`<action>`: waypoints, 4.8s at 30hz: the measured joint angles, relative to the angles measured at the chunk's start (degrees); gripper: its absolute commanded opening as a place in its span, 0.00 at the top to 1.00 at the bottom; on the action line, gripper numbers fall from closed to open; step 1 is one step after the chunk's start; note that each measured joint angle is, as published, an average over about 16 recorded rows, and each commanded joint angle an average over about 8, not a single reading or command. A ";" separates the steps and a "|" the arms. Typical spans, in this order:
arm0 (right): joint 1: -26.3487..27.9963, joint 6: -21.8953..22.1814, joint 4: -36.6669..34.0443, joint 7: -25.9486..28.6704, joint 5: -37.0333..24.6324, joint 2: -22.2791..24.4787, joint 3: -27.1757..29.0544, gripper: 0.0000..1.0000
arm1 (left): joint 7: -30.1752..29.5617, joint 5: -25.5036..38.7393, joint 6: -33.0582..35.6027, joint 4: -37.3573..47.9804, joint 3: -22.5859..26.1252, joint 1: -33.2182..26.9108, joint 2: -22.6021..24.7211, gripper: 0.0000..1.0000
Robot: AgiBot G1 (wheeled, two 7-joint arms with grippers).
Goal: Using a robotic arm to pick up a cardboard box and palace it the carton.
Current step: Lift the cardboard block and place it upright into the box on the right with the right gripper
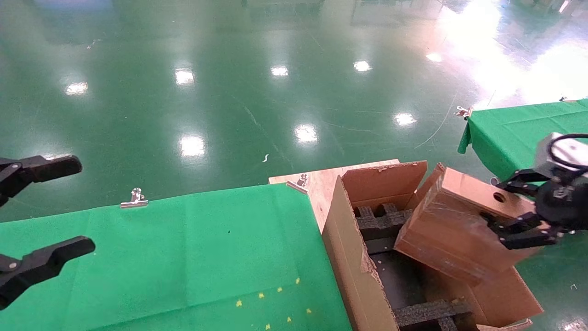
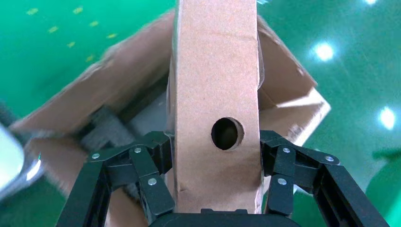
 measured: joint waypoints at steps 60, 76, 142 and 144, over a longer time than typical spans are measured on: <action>-18.56 31.89 9.07 68.87 -30.79 -8.39 -15.79 1.00 | 0.00 0.00 0.00 0.00 0.00 0.00 0.00 0.00; -23.38 32.77 8.98 83.10 -42.54 -14.62 -18.71 1.00 | 0.00 0.00 0.00 0.00 0.00 0.00 0.00 0.00; -41.67 40.16 7.15 114.68 -71.58 -24.77 -21.96 0.00 | 0.00 -0.01 -0.02 0.02 0.00 0.01 -0.01 0.00; -41.56 40.17 7.09 114.58 -71.55 -24.74 -21.94 0.00 | 0.00 -0.01 -0.02 0.02 0.00 0.01 -0.01 0.00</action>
